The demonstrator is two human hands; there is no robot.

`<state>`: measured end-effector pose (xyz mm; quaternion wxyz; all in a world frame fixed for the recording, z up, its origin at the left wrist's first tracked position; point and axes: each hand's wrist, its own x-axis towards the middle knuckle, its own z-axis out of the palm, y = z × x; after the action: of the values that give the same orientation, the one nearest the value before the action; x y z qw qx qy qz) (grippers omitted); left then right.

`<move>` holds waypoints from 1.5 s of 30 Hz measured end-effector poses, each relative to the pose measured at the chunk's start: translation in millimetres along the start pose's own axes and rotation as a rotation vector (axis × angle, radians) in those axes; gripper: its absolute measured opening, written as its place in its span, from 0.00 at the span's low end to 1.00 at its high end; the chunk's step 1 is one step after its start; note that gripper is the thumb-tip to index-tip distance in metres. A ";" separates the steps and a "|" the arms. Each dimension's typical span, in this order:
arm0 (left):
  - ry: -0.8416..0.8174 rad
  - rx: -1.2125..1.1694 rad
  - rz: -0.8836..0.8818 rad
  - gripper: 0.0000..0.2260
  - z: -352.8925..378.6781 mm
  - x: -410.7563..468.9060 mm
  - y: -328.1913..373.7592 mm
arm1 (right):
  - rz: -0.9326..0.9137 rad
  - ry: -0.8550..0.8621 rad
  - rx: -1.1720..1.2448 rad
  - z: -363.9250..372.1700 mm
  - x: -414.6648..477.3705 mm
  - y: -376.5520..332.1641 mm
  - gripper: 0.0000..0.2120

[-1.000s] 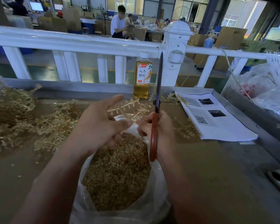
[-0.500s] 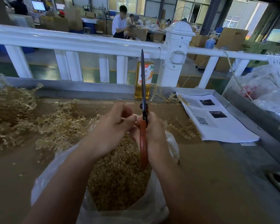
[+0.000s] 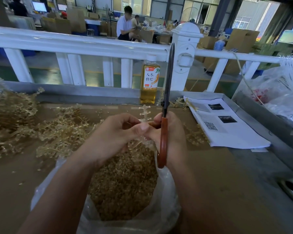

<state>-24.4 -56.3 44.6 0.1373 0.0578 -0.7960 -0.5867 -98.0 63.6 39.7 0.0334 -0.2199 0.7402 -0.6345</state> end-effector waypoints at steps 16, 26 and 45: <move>-0.083 -0.183 -0.167 0.16 -8.9 2.5 -4.4 | 0.024 -0.163 0.161 9.9 -8.8 -4.2 0.16; -0.086 -0.122 -0.022 0.14 -11.9 0.8 -2.1 | 0.025 -0.160 0.156 -2.1 -5.8 -11.3 0.16; -0.087 -0.159 -0.061 0.17 -10.0 2.4 -1.6 | 0.047 -0.145 0.177 0.3 -8.8 -13.1 0.13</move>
<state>-23.9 -66.6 46.2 0.0887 0.0452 -0.7500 -0.6539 -86.3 65.2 50.1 0.1208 -0.2439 0.6820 -0.6788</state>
